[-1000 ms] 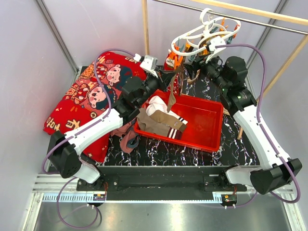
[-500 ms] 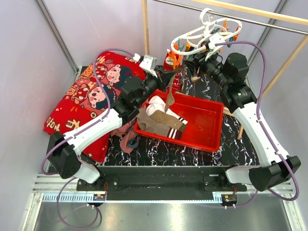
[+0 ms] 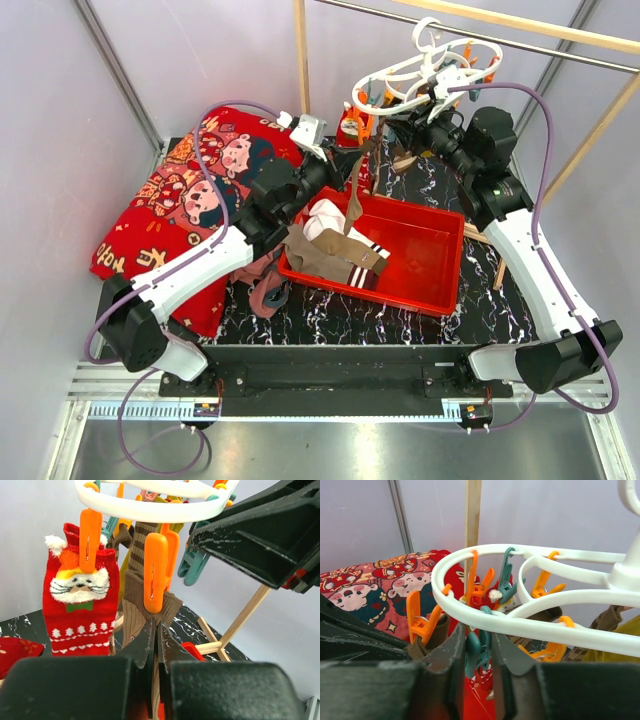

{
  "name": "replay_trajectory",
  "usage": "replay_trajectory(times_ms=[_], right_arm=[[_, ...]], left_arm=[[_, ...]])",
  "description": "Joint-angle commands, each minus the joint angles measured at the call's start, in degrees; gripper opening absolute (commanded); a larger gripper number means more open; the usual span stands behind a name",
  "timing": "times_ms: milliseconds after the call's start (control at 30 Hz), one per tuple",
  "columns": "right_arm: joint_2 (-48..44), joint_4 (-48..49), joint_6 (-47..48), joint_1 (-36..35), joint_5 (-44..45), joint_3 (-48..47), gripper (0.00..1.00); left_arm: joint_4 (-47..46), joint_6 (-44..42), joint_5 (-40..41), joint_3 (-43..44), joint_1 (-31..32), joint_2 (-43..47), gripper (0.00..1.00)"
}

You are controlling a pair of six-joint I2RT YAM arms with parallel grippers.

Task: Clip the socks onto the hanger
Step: Open the clamp at the hanger.

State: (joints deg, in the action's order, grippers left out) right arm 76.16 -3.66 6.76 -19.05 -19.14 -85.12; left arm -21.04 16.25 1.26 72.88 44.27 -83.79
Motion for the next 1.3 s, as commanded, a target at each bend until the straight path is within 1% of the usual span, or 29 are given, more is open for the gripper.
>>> replay_trajectory(times_ms=[0, 33, 133, 167, 233, 267, 367, 400, 433, 467, 500, 533, 633, 700, 733, 867, 967, 1000, 1033, 1067, 1133, 1167, 1267], right_arm=[[-0.6, 1.5, -1.3, -0.1, -2.2, -2.2, 0.18], [-0.7, 1.5, -1.8, -0.1, -2.0, -2.2, 0.15], [-1.4, 1.3, -4.4, -0.1, -1.6, -1.5, 0.07], [-1.5, 1.3, -6.0, -0.1, -1.5, -1.4, 0.05], [-1.5, 1.2, -8.1, -0.1, -1.6, -0.9, 0.01], [-1.6, 1.1, -10.1, -0.1, -1.8, -0.8, 0.0], [-1.3, 1.1, -12.7, -0.1, -2.7, -0.3, 0.0], [-1.1, 1.1, -13.3, -0.1, -2.8, -0.1, 0.0], [-1.0, 1.1, -13.6, -0.1, -2.7, 0.0, 0.0], [-0.8, 1.1, -14.3, -0.1, -2.7, 0.0, 0.0], [-0.6, 1.1, -14.7, -0.1, -2.7, -0.1, 0.0], [-0.5, 1.1, -14.9, -0.1, -2.6, -0.2, 0.0], [0.3, 1.2, -15.8, -0.2, -2.7, -0.5, 0.0], [0.7, 1.3, -16.3, -0.2, -2.7, -0.6, 0.0], [0.8, 1.4, -16.4, -0.1, -2.7, -0.6, 0.0], [1.4, 1.6, -16.4, -0.2, -2.5, -0.3, 0.0], [1.4, 1.7, -16.5, -0.2, -2.5, 0.0, 0.0], [1.4, 1.6, -16.6, -0.1, -2.4, 0.2, 0.0], [1.4, 1.7, -16.5, -0.1, -2.4, 0.3, 0.0], [1.5, 1.8, -16.6, -0.2, -2.4, 0.4, 0.0], [1.4, 2.0, -16.4, -0.2, -2.0, 0.7, 0.0], [1.4, 1.9, -16.3, -0.1, -2.0, 0.9, 0.0], [1.4, 2.1, -16.0, -0.1, -1.4, 1.3, 0.0]], left_arm=[[-1.6, -2.4, -0.5, 1.4, -0.2, 2.4, 0.0], [-1.5, -2.9, -0.4, 1.5, -0.3, 2.3, 0.01], [-1.2, -5.3, -0.4, 1.7, -0.9, 1.6, 0.06], [-1.4, -6.3, -0.6, 1.9, -1.1, 1.3, 0.11], [-1.7, -7.3, -1.0, 2.0, -1.9, 0.5, 0.15], [-1.8, -8.1, -1.0, 2.3, -2.1, 0.2, 0.2], [-1.9, -9.5, -3.8, 2.7, -2.6, -0.3, 0.3], [-1.9, -9.8, -4.3, 2.8, -2.7, -0.2, 0.4], [-1.9, -10.3, -4.8, 2.7, -2.7, -0.1, 0.43], [-1.6, -11.1, -5.8, 2.6, -2.7, 0.5, 0.48], [-1.4, -11.5, -6.3, 1.9, -2.7, 0.9, 0.55], [-1.2, -12.0, -6.9, 1.4, -2.7, 1.5, 0.59], [0.0, -14.6, -9.2, -1.3, -2.6, 4.4, 0.69], [2.0, -15.8, -12.1, -2.5, -2.3, 6.3, 0.73], [2.9, -17.7, -12.9, -3.8, -2.1, 7.0, 0.75], [10.7, -25.8, -15.3, -6.4, 1.6, 8.5, 0.8], [18.5, -29.7, -15.8, -5.7, 4.5, 6.0, 0.8], [20.5, -30.5, -15.6, -5.0, 5.6, 3.7, 0.8], [24.9, -31.1, -14.9, -4.1, 6.3, 2.3, 0.79], [26.9, -31.9, -12.4, -2.1, 6.9, 1.1, 0.78], [30.8, -32.9, -10.0, -0.9, 8.8, -2.7, 0.78], [31.4, -33.3, -8.0, -0.4, 9.8, -3.7, 0.78], [33.2, -33.5, -6.7, 0.8, 10.3, -8.1, 0.77]])
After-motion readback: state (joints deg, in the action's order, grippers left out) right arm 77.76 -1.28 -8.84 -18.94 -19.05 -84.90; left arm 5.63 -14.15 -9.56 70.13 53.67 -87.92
